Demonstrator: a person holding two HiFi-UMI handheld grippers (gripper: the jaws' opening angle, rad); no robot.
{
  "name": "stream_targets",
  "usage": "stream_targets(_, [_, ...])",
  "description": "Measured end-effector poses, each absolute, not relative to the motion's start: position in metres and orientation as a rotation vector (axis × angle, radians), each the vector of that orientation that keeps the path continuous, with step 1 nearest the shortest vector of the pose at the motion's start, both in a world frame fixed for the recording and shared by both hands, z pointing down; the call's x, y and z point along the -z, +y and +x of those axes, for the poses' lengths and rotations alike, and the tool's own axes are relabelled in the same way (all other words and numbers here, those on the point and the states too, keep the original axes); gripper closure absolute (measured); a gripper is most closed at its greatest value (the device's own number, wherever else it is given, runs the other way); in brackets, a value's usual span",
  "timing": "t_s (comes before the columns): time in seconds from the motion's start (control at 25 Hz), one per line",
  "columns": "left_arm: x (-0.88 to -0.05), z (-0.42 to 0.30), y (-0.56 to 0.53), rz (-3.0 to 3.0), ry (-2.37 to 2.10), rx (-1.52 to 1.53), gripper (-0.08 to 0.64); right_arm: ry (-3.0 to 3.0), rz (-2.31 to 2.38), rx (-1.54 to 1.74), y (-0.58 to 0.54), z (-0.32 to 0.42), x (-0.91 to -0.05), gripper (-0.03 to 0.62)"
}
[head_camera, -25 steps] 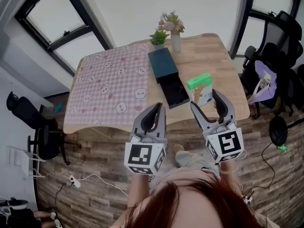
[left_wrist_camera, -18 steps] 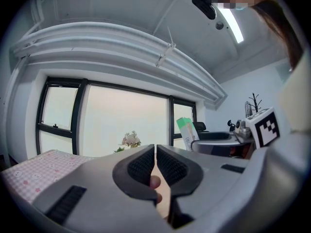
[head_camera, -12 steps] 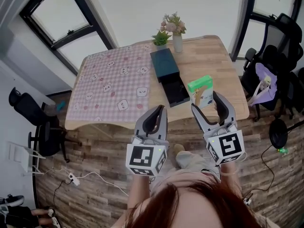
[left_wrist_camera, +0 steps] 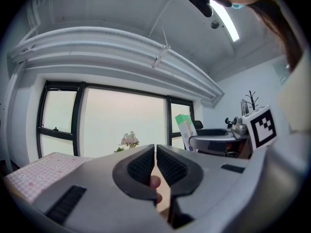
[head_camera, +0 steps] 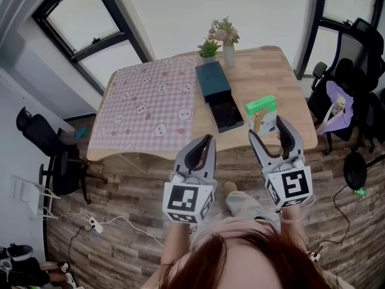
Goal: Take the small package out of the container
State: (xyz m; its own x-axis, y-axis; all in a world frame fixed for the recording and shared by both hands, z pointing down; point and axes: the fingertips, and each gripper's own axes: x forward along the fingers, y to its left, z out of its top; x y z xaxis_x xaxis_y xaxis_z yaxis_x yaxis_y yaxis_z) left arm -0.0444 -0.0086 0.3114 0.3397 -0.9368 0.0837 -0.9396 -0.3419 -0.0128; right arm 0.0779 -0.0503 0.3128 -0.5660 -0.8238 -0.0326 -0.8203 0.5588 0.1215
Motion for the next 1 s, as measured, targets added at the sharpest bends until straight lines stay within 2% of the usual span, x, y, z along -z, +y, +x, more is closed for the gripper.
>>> stream_targets(1.0, [-0.315,-0.068,0.052,2.485,-1.812,-0.043,0.543,-2.688,1.419,0.299,0.004,0.063,-0.305,0.286])
